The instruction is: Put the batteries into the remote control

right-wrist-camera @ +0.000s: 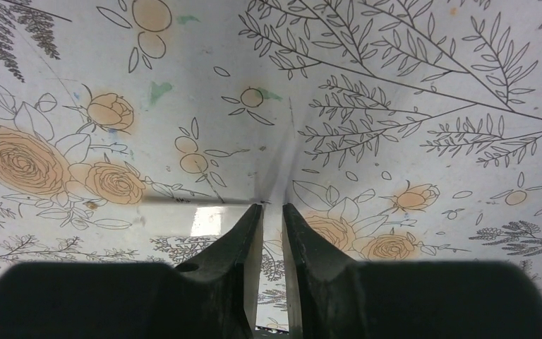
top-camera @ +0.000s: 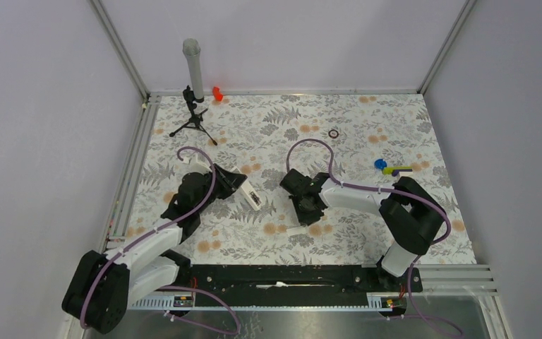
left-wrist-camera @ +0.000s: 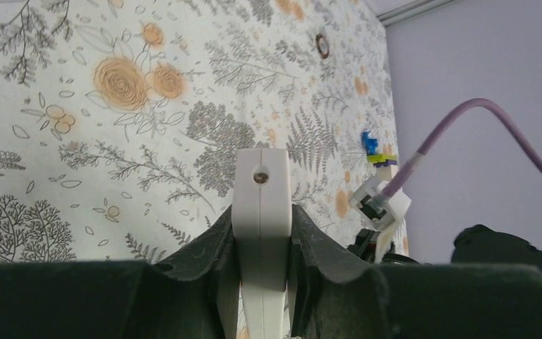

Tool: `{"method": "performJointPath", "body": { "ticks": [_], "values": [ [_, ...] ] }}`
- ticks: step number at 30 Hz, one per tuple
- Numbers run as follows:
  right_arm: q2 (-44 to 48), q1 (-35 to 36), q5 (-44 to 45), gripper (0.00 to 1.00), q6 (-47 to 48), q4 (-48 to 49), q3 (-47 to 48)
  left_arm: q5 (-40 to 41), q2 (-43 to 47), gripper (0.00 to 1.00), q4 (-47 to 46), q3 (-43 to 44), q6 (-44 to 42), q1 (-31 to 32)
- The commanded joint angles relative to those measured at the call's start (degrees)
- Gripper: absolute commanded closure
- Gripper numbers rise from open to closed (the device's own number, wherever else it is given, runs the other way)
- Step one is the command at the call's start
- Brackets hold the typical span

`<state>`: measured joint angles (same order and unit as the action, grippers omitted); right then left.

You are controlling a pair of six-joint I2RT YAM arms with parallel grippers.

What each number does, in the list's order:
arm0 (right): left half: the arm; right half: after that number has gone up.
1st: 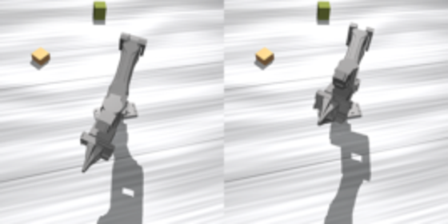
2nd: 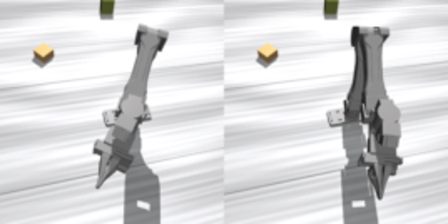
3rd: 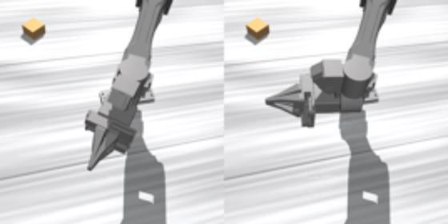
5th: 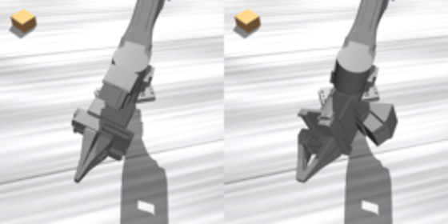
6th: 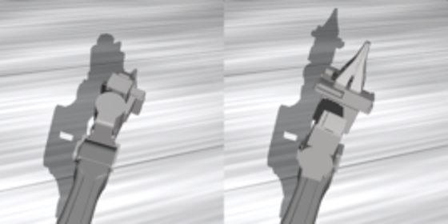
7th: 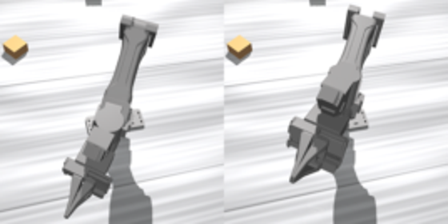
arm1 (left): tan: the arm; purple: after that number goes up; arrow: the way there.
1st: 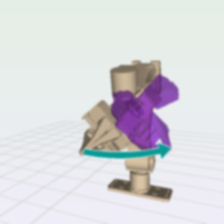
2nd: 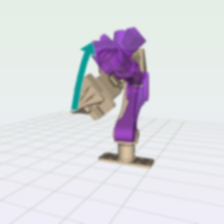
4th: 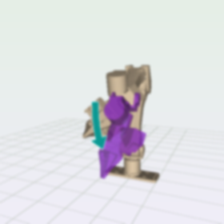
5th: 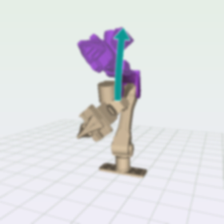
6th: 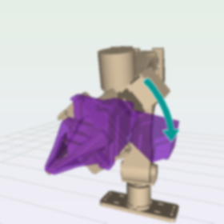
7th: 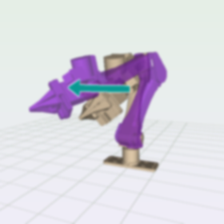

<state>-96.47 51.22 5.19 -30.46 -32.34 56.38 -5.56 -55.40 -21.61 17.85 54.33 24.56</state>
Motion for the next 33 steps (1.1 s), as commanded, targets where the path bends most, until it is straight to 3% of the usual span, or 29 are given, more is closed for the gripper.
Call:
{"method": "performJointPath", "body": {
  "ticks": [1,8,13,20,23,28,33],
  "values": [
    [2.7,-0.5,2.1,0.76,-1.8,0.2,-0.8,-2.1,-4.9,1.0,-6.3,-0.1,1.9,0.1],
    [3.7,-0.9,1.0,0.74,-2.5,1.8,-2.4,0.7,-17.5,0.89,-16.6,-0.2,5.6,3.4],
    [5.5,-0.9,1.0,0.74,-2.8,1.8,-3.3,6.9,-20.0,0.79,-16.4,-0.5,7.2,4.9],
    [5.7,-1.2,0.2,0.74,-2.8,2.2,-3.7,17.8,-16.1,0.42,-5.1,-0.3,8.9,7.6],
    [5.7,-1.3,-0.5,0.74,-2.9,2.6,-4.0,21.1,-14.2,0.32,0.9,-0.4,11.3,8.0],
    [5.9,-1.6,-0.9,0.73,-2.8,2.6,-4.0,25.4,-11.1,0.24,8.2,-1.4,15.8,9.0],
    [5.7,-2.0,-1.4,0.73,-2.8,3.4,-4.4,28.2,-7.7,0.23,13.2,-3.0,19.0,10.3]
  ]
}}
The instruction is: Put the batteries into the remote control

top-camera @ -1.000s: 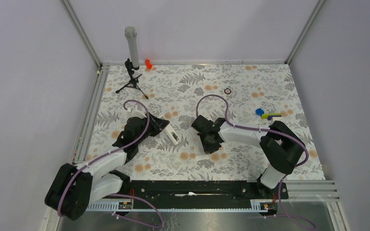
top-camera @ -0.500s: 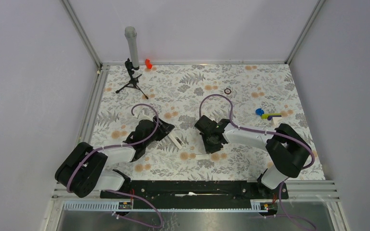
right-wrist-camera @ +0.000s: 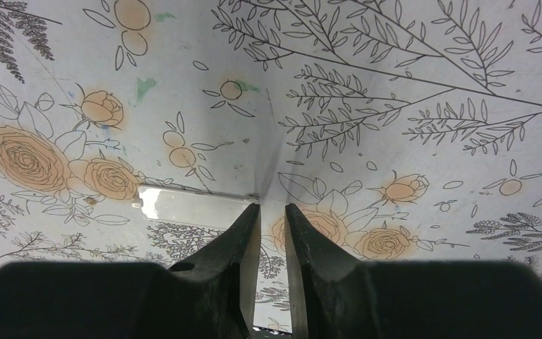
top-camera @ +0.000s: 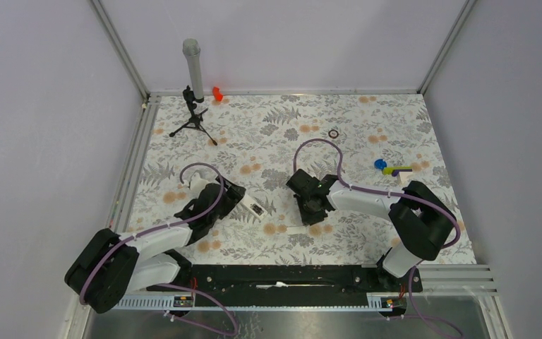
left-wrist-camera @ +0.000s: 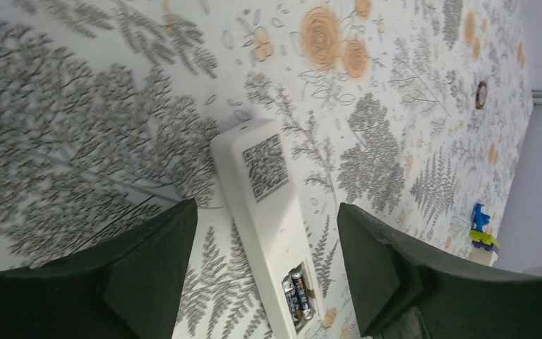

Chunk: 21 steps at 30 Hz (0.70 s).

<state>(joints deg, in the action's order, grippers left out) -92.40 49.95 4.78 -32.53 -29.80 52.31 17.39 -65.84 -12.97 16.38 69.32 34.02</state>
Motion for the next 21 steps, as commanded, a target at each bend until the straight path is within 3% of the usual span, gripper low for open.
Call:
{"method": "performJointPath", "body": {
  "ticks": [1,11,21],
  "values": [
    [1.6,-0.8,-1.0,0.73,-0.7,1.1,-0.5,5.1,3.0,0.23,5.4,-1.5,4.1,0.9],
    [0.1,-1.1,-3.2,0.75,0.4,1.6,-0.1,5.5,12.2,0.24,17.6,0.3,4.6,2.4],
    [-1.4,-1.4,-3.0,0.81,0.0,1.5,-0.9,-0.6,14.2,0.24,17.3,3.6,-2.5,5.9]
  ]
}}
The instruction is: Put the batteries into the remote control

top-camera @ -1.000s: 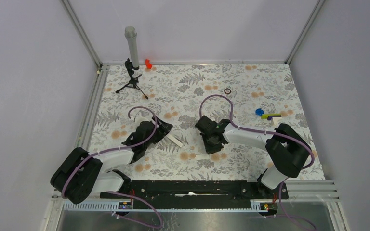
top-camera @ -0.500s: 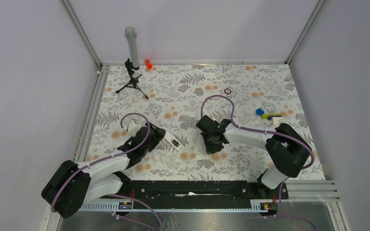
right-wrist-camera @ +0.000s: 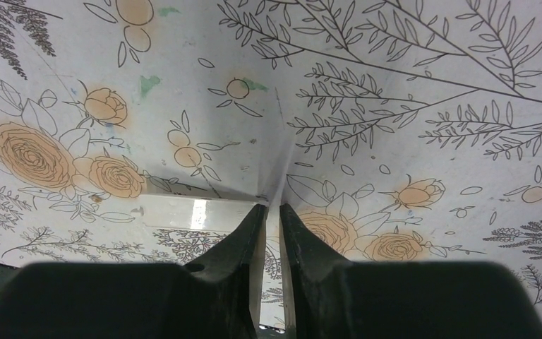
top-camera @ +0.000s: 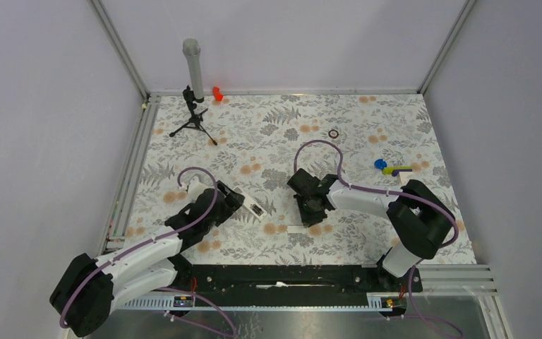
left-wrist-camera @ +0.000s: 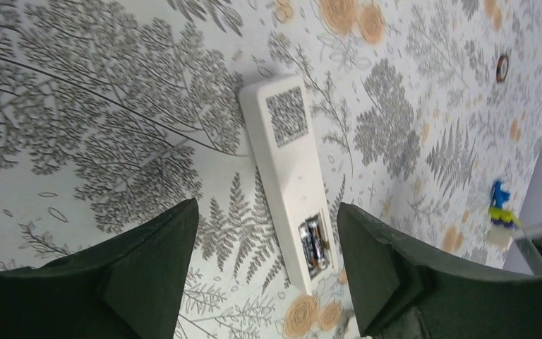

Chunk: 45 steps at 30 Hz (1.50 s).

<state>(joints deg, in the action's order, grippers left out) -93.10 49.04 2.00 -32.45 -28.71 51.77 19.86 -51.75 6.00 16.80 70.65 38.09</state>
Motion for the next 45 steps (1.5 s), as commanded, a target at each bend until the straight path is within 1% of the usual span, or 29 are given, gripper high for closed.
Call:
{"method": "performJointPath", "body": {
  "ticks": [1,5,9,13,15,17,25,30,33,38,42,45],
  "values": [
    [-0.5,-0.5,-0.5,0.81,-0.1,0.5,-0.2,-4.9,-0.3,0.24,-3.5,3.2,-4.5,2.4],
    [-0.7,-0.6,-1.3,0.8,0.0,0.5,0.1,-10.5,-2.5,0.25,-10.1,3.1,-5.3,5.3],
    [-2.0,-0.6,-1.8,0.82,-0.1,1.4,-0.5,-12.5,-6.4,0.29,-14.9,3.4,-5.0,9.3],
    [-2.8,-0.8,-1.8,0.94,-0.4,2.6,-2.0,-15.3,-12.0,0.38,-19.1,4.8,-5.3,12.1],
    [-2.9,-1.1,-1.8,1.0,-0.6,3.3,-2.8,-15.8,-14.6,0.4,-19.7,5.9,-5.2,13.5],
    [-2.9,-1.6,-1.8,1.0,-0.6,3.7,-3.5,-15.8,-16.5,0.41,-20.2,6.8,-5.0,14.9],
    [-2.5,-3.7,-4.5,1.0,-1.8,6.5,-7.4,-17.5,-21.5,0.45,-23.3,7.8,-3.6,16.9],
    [-2.1,-5.6,-6.7,1.0,-2.3,8.9,-9.8,-18.5,-24.1,0.52,-25.4,8.4,-2.9,17.9],
    [-2.4,-6.1,-7.8,1.0,-2.6,10.0,-10.7,-20.8,-27.4,0.56,-28.5,9.1,-1.8,18.2],
    [-2.7,-7.2,-9.5,1.0,-3.4,11.7,-11.9,-23.8,-32.4,0.61,-33.8,8.9,1.5,18.6],
    [-2.6,-7.8,-9.9,1.0,-3.6,12.4,-12.3,-23.5,-33.1,0.64,-34.8,8.3,3.0,18.7],
    [-2.3,-7.9,-10.0,1.0,-3.6,12.5,-12.2,-22.4,-32.0,0.73,-34.2,8.1,3.1,18.7]
  ]
}}
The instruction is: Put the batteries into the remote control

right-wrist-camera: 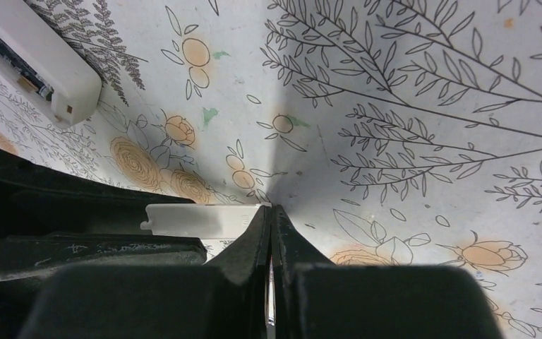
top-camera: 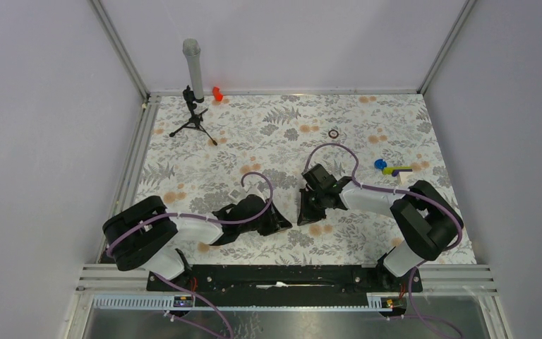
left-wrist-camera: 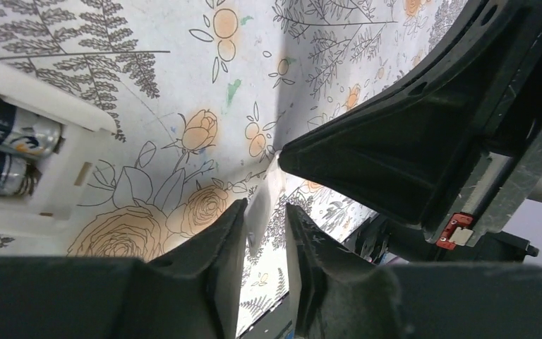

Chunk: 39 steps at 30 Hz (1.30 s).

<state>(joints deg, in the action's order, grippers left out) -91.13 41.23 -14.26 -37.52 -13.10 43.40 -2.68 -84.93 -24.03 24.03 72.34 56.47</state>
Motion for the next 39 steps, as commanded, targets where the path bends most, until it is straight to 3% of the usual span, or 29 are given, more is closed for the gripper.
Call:
{"method": "performJointPath", "body": {
  "ticks": [1,7,10,14,19,22,26,31,35,39],
  "values": [
    [-4.0,-0.1,6.4,1.0,1.5,-3.0,-3.9,0.6,1.6,0.75,-3.5,1.1,1.3,0.3],
    [-1.5,-0.2,6.1,1.0,2.3,-3.1,-3.4,1.5,1.2,0.98,-1.5,3.4,-0.6,0.3],
    [0.4,-0.3,5.9,0.99,2.4,-4.1,-2.3,1.5,1.0,1.0,-0.9,3.9,-1.8,0.2],
    [6.6,-1.7,4.7,0.77,1.8,-7.7,0.0,2.4,3.6,1.0,3.1,5.9,-8.9,0.2],
    [17.8,-6.6,4.6,0.41,0.2,-15.8,5.6,4.3,9.7,1.0,9.9,11.4,-25.8,-1.3],
    [22.0,-10.2,4.1,0.28,-1.4,-20.1,11.7,1.1,12.4,1.0,10.5,15.3,-34.6,-4.4],
    [22.0,-15.9,-2.8,0.24,-6.5,-20.6,17.1,-5.9,13.6,1.0,12.3,23.0,-48.6,-8.2],
    [18.8,-20.1,-13.0,0.24,-22.5,-13.1,21.9,-2.9,12.5,1.0,18.2,33.5,-67.3,-8.4],
    [17.8,-20.7,-14.7,0.25,-35.5,-6.4,24.7,-2.4,12.4,1.0,18.9,36.9,-79.2,-8.5],
    [19.7,-21.8,-15.4,0.25,-44.9,-1.8,23.8,-2.9,14.1,1.0,15.4,35.5,-85.7,-8.6]
  ]
}}
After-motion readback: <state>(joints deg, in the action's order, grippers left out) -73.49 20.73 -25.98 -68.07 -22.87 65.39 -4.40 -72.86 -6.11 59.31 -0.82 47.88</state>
